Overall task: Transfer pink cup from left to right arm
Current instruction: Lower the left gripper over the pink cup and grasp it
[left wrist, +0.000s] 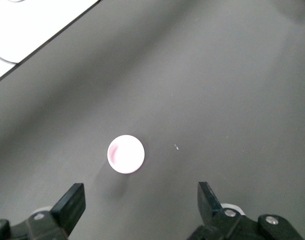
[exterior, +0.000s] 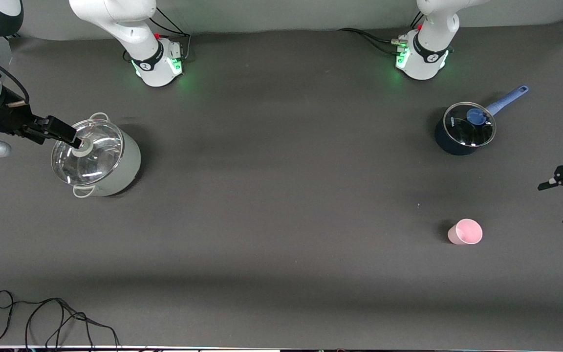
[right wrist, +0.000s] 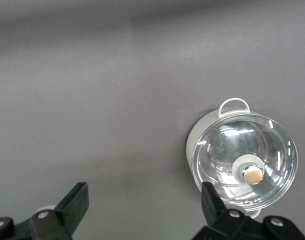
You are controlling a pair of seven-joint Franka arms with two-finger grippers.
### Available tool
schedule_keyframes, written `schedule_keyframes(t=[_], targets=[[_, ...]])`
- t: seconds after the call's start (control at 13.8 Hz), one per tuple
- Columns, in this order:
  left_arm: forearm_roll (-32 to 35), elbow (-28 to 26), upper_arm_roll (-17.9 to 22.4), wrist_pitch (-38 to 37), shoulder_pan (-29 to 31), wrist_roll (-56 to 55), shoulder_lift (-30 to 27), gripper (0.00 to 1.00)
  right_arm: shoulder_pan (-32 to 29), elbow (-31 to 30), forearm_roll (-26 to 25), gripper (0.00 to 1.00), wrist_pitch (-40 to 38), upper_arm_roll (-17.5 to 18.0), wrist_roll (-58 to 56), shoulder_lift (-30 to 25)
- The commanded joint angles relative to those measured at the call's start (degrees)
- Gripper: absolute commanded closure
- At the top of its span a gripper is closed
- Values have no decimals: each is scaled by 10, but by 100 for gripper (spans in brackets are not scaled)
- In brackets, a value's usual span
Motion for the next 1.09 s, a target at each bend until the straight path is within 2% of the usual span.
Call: schedule_keyframes(t=[0.0,0.22,0.43,0.72,0.87,1.01], targets=[[-77,15,-5,-5,42,113,75,0,6,12,-6,0,-12,-2,6,4],[-189,-11,-5,4,88,306,151,0,6,12,-6,0,-13,-2,7,4],[-269,-43,-5,24,110,478,210,0,7,11,-6,0,-13,-2,7,4],[-363,-59,-6,31,116,614,270,0,7,11,-6,0,-13,-1,7,4],[-421,-81,-6,33,109,674,283,0,10,11,-6,0,-13,-1,7,4],[-450,-106,-11,57,107,712,286,0,10,11,-6,0,-13,-2,7,4]])
